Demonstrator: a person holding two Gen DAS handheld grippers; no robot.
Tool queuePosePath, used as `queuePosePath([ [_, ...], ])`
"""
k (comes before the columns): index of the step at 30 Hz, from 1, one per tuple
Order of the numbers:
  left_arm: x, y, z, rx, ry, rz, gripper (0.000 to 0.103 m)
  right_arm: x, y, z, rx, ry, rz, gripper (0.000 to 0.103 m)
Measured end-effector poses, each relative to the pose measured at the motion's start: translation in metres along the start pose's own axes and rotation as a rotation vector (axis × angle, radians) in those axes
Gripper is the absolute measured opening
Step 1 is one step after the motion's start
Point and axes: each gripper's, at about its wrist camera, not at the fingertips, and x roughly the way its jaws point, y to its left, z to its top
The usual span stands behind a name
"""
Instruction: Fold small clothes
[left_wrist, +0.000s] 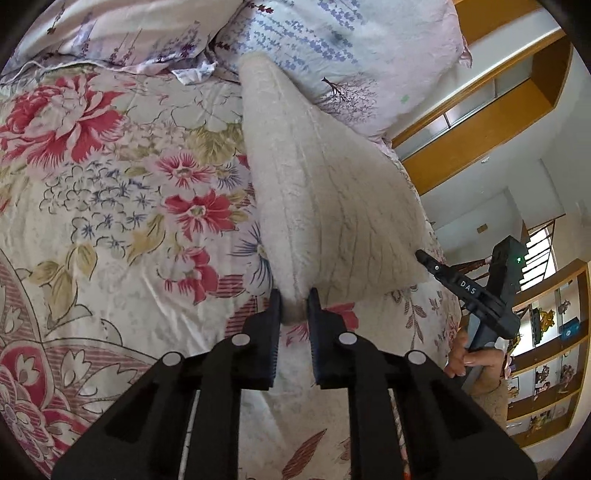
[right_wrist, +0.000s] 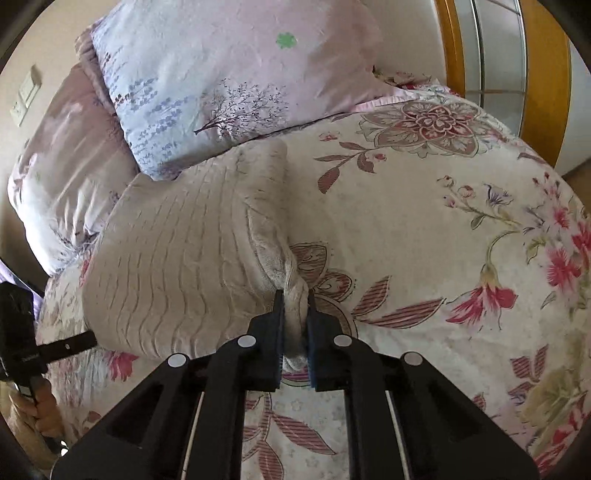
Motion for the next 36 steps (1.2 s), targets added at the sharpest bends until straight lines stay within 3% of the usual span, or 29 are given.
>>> queuePosePath([
  [3, -0.006, -0.006, 0.003, 0.019, -0.016, 0.011, 0.021, -0.007, 0.002, 0.004, -0.005, 0.013, 0.031, 0.014],
  [7, -0.017, -0.008, 0.017, 0.021, -0.077, 0.043, 0.063, -0.023, -0.002, 0.016, 0.066, -0.012, 0.124, 0.049],
  [8, -0.018, -0.008, 0.022, 0.019, -0.088, 0.061, 0.066, -0.023, -0.004, 0.023, 0.095, -0.022, 0.156, 0.050],
  [13, -0.007, -0.010, 0.045, 0.007, -0.090, 0.127, 0.073, 0.002, -0.001, 0.042, 0.135, 0.022, 0.185, 0.048],
  [14, -0.002, -0.010, 0.048, 0.006, -0.081, 0.145, 0.073, 0.009, 0.001, 0.043, 0.133, 0.033, 0.186, 0.043],
  [15, 0.002, -0.011, 0.051, 0.007, -0.076, 0.161, 0.073, 0.014, 0.004, 0.044, 0.121, 0.039, 0.188, 0.015],
  [18, 0.011, -0.015, 0.057, 0.017, -0.075, 0.202, 0.076, 0.011, 0.015, 0.044, 0.074, -0.020, 0.144, 0.011],
  [21, 0.014, -0.024, 0.061, 0.052, -0.095, 0.234, 0.077, -0.002, 0.016, 0.044, 0.043, -0.100, 0.099, 0.011],
  [25, 0.020, -0.032, 0.062, 0.087, -0.091, 0.263, 0.080, 0.024, 0.010, 0.035, 0.035, -0.018, -0.022, 0.011],
  [30, 0.025, -0.035, 0.062, 0.106, -0.092, 0.289, 0.082, 0.029, 0.008, 0.035, 0.058, -0.009, -0.039, 0.013],
  [32, 0.024, -0.035, 0.062, 0.112, -0.095, 0.297, 0.082, 0.022, 0.011, 0.038, 0.052, -0.008, -0.047, 0.022],
  [33, 0.023, -0.035, 0.062, 0.115, -0.097, 0.303, 0.082, 0.018, 0.012, 0.040, 0.056, -0.016, -0.052, 0.033],
  [36, 0.022, -0.036, 0.061, 0.117, -0.097, 0.309, 0.083, -0.004, 0.020, 0.044, 0.045, -0.096, -0.049, 0.036],
])
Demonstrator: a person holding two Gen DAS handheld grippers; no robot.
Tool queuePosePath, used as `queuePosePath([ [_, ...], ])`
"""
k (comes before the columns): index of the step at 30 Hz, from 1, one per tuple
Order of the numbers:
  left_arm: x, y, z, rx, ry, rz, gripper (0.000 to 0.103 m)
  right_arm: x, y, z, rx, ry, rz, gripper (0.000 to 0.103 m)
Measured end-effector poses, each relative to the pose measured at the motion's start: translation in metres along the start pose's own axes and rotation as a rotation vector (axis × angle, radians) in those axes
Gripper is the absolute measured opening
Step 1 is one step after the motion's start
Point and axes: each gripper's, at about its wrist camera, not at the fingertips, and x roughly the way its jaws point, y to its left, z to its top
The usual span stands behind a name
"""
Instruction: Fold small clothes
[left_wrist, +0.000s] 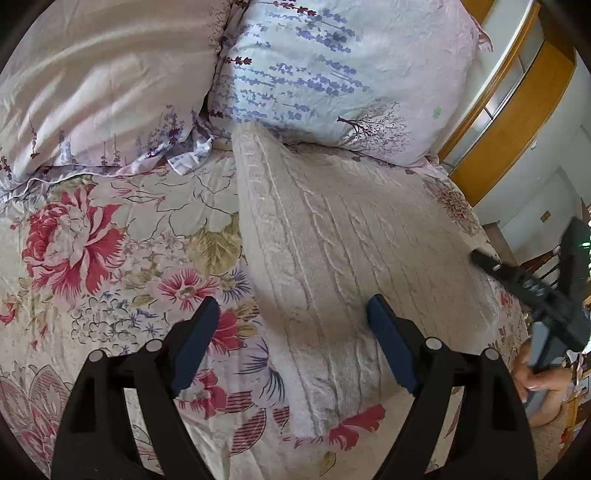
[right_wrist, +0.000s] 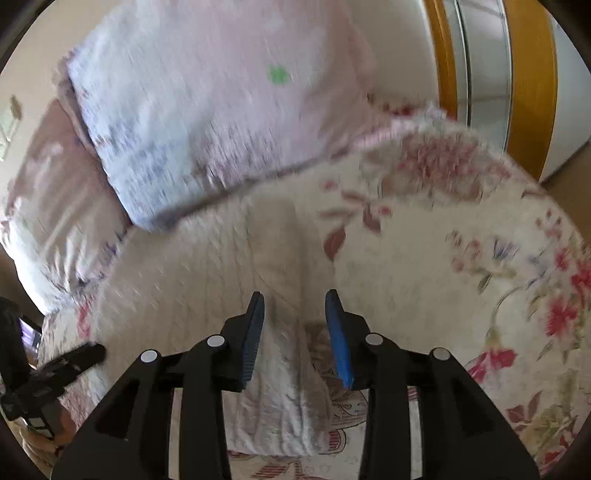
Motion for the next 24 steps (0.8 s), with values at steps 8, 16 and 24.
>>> queuePosePath([
  [8, 0.003, -0.001, -0.002, -0.009, 0.011, -0.007, 0.085, 0.011, 0.040, -0.006, -0.149, 0.037, 0.046, 0.038],
  [16, 0.012, 0.006, 0.002, -0.069, 0.050, -0.081, 0.088, 0.037, 0.028, -0.016, -0.138, 0.116, 0.040, 0.043],
  [24, 0.008, 0.033, 0.016, -0.195, 0.069, -0.169, 0.088, 0.022, -0.020, 0.012, 0.176, 0.153, 0.260, 0.067],
])
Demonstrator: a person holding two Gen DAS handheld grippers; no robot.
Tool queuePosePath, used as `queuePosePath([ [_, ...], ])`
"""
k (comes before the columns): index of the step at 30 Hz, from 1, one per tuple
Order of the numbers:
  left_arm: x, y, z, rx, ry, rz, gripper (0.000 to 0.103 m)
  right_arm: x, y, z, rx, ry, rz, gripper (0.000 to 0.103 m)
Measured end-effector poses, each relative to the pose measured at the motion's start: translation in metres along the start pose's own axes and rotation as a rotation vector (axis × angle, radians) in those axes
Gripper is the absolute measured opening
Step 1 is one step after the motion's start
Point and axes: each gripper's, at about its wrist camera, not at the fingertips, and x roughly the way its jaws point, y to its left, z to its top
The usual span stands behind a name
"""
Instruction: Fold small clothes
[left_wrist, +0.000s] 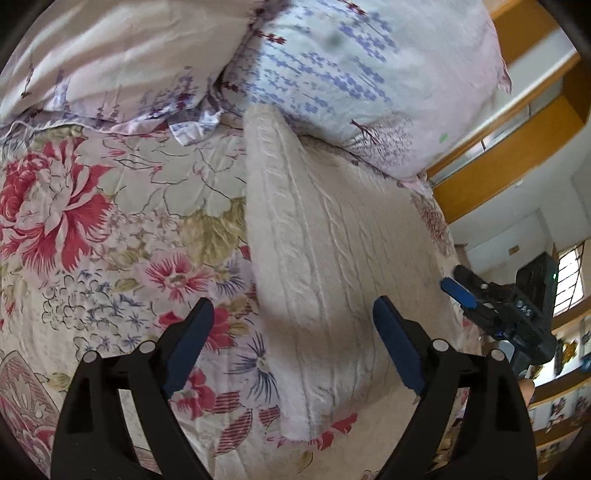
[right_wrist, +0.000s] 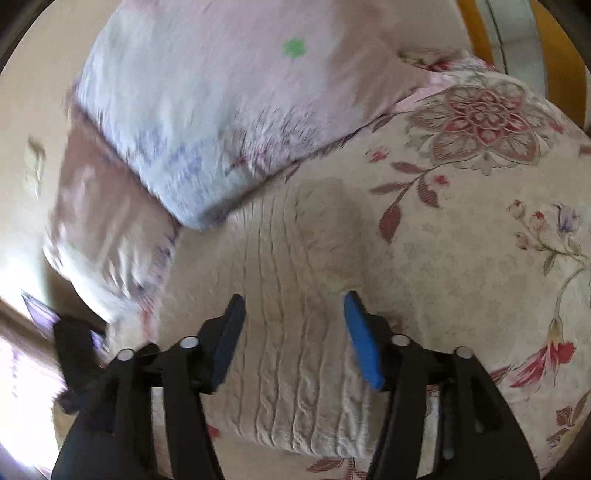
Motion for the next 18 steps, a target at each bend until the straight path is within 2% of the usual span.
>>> queuePosePath([
  [1, 0.000, 0.001, 0.002, -0.009, 0.000, -0.004, 0.088, -0.003, -0.002, 0.003, 0.012, -0.012, -0.017, 0.075],
  [3, -0.001, 0.005, 0.006, -0.029, 0.005, -0.018, 0.088, -0.009, -0.008, 0.010, 0.029, -0.029, -0.043, 0.077],
  [7, 0.006, 0.012, 0.011, -0.092, 0.043, -0.072, 0.088, -0.003, -0.018, 0.020, 0.087, 0.035, -0.013, 0.087],
  [13, 0.021, 0.014, 0.019, -0.132, 0.076, -0.140, 0.086, 0.026, -0.019, 0.032, 0.089, 0.148, 0.007, 0.087],
  [18, 0.030, 0.013, 0.027, -0.148, 0.086, -0.184, 0.080, 0.046, -0.025, 0.036, 0.094, 0.226, 0.038, 0.087],
])
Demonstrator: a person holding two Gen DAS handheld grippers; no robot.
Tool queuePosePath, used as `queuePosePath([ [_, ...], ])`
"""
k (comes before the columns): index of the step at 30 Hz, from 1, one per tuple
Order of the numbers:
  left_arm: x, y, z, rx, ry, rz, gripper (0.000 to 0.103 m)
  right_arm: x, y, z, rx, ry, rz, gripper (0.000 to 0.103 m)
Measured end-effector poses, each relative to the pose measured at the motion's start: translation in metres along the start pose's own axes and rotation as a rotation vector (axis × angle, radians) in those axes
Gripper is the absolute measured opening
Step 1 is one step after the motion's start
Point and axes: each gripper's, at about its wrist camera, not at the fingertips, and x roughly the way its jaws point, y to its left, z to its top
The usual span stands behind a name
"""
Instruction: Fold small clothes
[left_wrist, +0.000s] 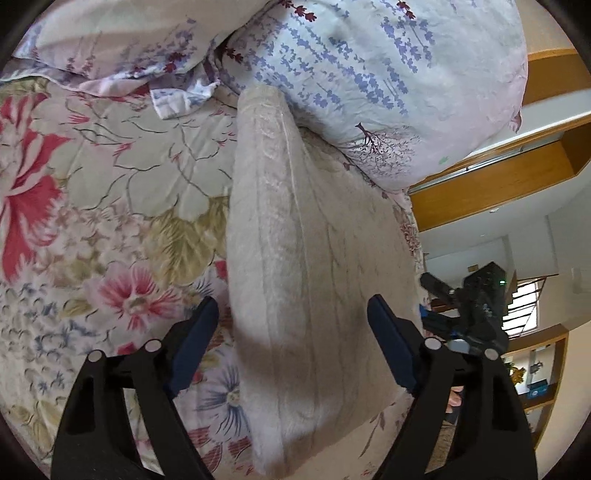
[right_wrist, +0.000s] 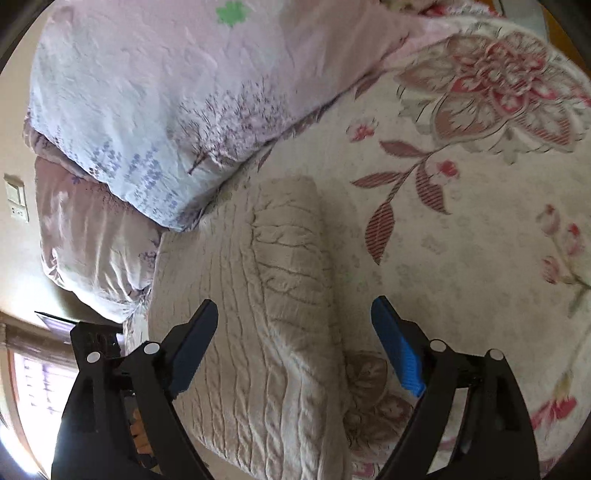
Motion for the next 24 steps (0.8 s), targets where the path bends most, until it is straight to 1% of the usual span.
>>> queuePosePath([
  [1, 0.003, 0.000, 0.002, -0.005, 0.002, -0.013, 0.079, 0.003, -0.001, 0.001, 0.002, 0.012, 0.008, 0.087],
  [5, 0.013, 0.000, 0.006, -0.009, 0.010, -0.059, 0.073, 0.009, 0.001, -0.002, -0.020, 0.046, 0.087, 0.086],
  [6, 0.016, 0.000, 0.007, -0.010, 0.016, -0.068, 0.072, 0.011, 0.002, -0.002, -0.024, 0.058, 0.109, 0.081],
  [7, 0.018, -0.001, 0.007, -0.009, 0.012, -0.075, 0.072, 0.014, 0.003, -0.003, -0.025, 0.079, 0.132, 0.081],
  [8, 0.019, -0.002, 0.007, -0.006, 0.011, -0.078, 0.072, 0.014, 0.004, -0.004, -0.035, 0.072, 0.144, 0.081],
  [9, 0.021, -0.003, 0.007, -0.001, 0.011, -0.084, 0.072, 0.015, 0.005, -0.004, -0.040, 0.072, 0.153, 0.076],
  [10, 0.022, -0.003, 0.007, -0.003, 0.011, -0.086, 0.069, 0.017, 0.004, -0.004, -0.037, 0.079, 0.170, 0.070],
  [11, 0.023, -0.002, 0.008, -0.008, 0.012, -0.089, 0.065, 0.018, 0.000, -0.006, -0.015, 0.072, 0.200, 0.069],
  [12, 0.025, -0.001, 0.009, -0.019, 0.017, -0.096, 0.063, 0.017, -0.002, -0.006, -0.006, 0.068, 0.207, 0.064],
  [13, 0.027, 0.001, 0.010, -0.028, 0.021, -0.104, 0.055, 0.015, -0.004, -0.008, 0.001, 0.061, 0.213, 0.045],
  [14, 0.026, 0.002, 0.009, -0.032, 0.014, -0.108, 0.048, 0.016, -0.007, -0.010, 0.025, 0.070, 0.236, 0.038],
  [16, 0.020, 0.001, 0.006, -0.010, -0.001, -0.116, 0.041, 0.016, -0.005, -0.015, 0.041, 0.050, 0.256, 0.033],
  [17, 0.017, 0.000, 0.005, -0.001, -0.006, -0.118, 0.039, 0.011, 0.000, -0.019, 0.020, 0.023, 0.259, 0.032],
  [20, 0.002, -0.006, 0.001, 0.037, -0.017, -0.126, 0.038, -0.002, 0.021, -0.030, -0.030, -0.022, 0.291, 0.030],
  [24, -0.030, -0.012, -0.006, 0.097, -0.039, -0.121, 0.038, -0.007, 0.059, -0.044, -0.109, -0.033, 0.289, 0.029],
])
